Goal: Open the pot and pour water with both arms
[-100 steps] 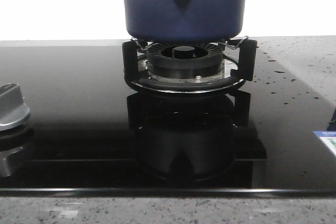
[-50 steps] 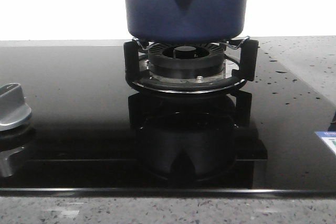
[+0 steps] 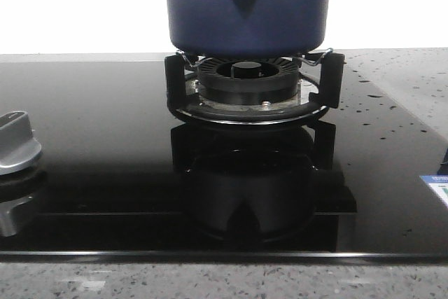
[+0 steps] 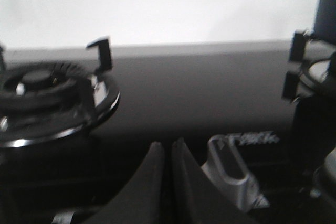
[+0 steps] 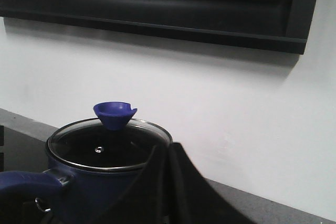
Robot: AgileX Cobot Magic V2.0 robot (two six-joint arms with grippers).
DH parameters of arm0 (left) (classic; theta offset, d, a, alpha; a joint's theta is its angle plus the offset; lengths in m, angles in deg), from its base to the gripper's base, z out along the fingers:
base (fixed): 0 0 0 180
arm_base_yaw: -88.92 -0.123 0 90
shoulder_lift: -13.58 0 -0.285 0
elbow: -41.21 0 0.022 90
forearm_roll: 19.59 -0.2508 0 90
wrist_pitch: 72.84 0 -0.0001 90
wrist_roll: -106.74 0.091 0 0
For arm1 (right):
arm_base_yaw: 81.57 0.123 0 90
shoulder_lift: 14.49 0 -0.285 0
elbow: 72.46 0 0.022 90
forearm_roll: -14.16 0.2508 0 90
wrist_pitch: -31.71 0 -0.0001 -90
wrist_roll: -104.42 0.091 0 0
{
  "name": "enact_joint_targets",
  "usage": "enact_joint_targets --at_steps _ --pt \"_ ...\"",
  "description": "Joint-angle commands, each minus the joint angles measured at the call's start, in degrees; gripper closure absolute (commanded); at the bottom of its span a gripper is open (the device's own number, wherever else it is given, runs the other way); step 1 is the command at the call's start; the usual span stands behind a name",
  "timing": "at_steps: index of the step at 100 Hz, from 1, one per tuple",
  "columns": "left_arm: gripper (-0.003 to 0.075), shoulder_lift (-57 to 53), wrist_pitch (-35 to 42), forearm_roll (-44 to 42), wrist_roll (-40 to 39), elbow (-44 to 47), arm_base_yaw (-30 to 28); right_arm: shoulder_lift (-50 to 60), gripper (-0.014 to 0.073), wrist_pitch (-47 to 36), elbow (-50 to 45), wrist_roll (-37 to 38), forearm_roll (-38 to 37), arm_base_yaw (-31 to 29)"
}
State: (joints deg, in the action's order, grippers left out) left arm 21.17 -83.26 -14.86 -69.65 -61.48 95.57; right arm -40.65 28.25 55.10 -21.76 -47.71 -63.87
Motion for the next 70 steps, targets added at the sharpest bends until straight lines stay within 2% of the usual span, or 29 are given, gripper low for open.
enact_joint_targets --at_steps 1,9,70 --pt "0.074 -1.75 -0.64 -0.21 -0.79 2.56 -2.38 -0.39 0.066 -1.45 1.55 -0.03 -0.32 0.14" --pt "0.074 -1.75 -6.11 -0.21 -0.79 2.56 -4.24 -0.39 0.066 -1.45 1.55 -0.03 -0.32 0.14" --pt "0.074 -1.75 -5.77 0.32 -0.79 2.58 -5.76 -0.39 0.066 -1.45 1.55 -0.03 -0.32 0.14"
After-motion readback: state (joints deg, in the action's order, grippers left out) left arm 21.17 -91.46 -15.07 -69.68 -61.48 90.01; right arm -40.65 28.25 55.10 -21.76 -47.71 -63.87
